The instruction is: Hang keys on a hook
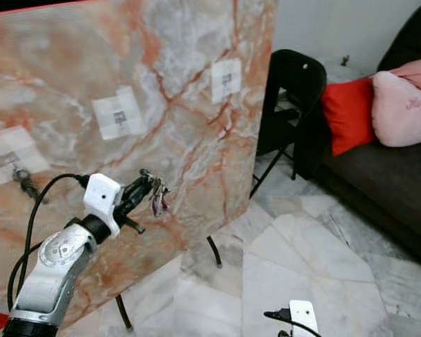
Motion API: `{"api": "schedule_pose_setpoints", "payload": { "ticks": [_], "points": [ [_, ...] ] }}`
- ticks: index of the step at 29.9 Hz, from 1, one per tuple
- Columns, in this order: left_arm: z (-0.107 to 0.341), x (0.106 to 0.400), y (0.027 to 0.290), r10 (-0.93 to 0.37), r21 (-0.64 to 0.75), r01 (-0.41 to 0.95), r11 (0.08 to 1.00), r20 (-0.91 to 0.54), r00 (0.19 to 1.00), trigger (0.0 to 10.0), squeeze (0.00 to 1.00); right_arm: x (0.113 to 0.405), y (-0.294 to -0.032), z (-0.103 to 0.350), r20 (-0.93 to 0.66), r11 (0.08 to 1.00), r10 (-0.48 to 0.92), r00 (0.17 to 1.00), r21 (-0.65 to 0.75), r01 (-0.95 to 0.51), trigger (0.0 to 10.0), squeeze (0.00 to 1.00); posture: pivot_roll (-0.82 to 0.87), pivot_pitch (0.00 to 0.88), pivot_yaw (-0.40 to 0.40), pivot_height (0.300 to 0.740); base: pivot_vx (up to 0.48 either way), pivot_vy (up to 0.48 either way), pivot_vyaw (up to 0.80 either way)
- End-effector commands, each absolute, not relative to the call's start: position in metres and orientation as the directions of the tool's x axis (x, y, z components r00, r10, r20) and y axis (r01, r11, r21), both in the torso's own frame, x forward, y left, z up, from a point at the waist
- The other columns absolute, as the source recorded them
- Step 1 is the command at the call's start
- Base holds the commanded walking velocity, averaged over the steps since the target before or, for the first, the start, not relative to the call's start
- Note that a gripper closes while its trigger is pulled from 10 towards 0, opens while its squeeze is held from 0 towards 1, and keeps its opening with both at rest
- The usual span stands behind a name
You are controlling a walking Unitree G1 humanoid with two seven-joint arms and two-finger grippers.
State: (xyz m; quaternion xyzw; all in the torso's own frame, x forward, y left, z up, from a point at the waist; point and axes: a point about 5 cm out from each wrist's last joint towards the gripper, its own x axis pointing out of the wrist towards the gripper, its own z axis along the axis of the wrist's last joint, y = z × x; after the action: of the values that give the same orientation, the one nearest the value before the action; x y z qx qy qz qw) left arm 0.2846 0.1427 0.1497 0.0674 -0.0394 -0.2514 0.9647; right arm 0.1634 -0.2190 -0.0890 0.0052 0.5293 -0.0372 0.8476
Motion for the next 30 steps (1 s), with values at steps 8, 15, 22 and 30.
{"api": "schedule_pose_setpoints", "payload": {
  "ticks": [8,15,22,30],
  "points": [
    [0.141,0.285,0.122,-0.479,0.140,0.476,0.868,-0.016,0.878,10.0,0.00,0.166,-0.219,-0.088,-0.891,0.997,-0.060,0.450,-0.032,0.070,10.0,0.00,0.07,0.000,-0.035,0.722,0.000,0.000,0.00],
    [0.144,0.298,0.117,-0.380,0.121,0.380,0.917,-0.020,0.925,10.0,0.00,0.166,-0.219,-0.088,-0.891,0.998,-0.058,0.451,-0.035,0.059,10.0,0.00,0.08,0.000,-0.039,0.722,0.000,0.000,0.00],
    [0.138,0.311,0.112,-0.281,0.150,0.294,0.944,-0.103,0.954,10.0,0.00,0.167,-0.218,-0.088,-0.889,0.998,-0.055,0.455,-0.035,0.051,10.0,0.00,0.07,0.000,-0.028,0.722,0.000,0.000,0.00],
    [0.107,0.282,0.107,-0.468,0.381,0.625,0.682,-0.430,0.772,10.0,0.00,0.166,-0.217,-0.088,-0.891,0.998,-0.055,0.450,-0.042,0.039,10.0,0.00,0.07,0.000,-0.023,0.722,0.000,0.000,0.00]
  ]
}}
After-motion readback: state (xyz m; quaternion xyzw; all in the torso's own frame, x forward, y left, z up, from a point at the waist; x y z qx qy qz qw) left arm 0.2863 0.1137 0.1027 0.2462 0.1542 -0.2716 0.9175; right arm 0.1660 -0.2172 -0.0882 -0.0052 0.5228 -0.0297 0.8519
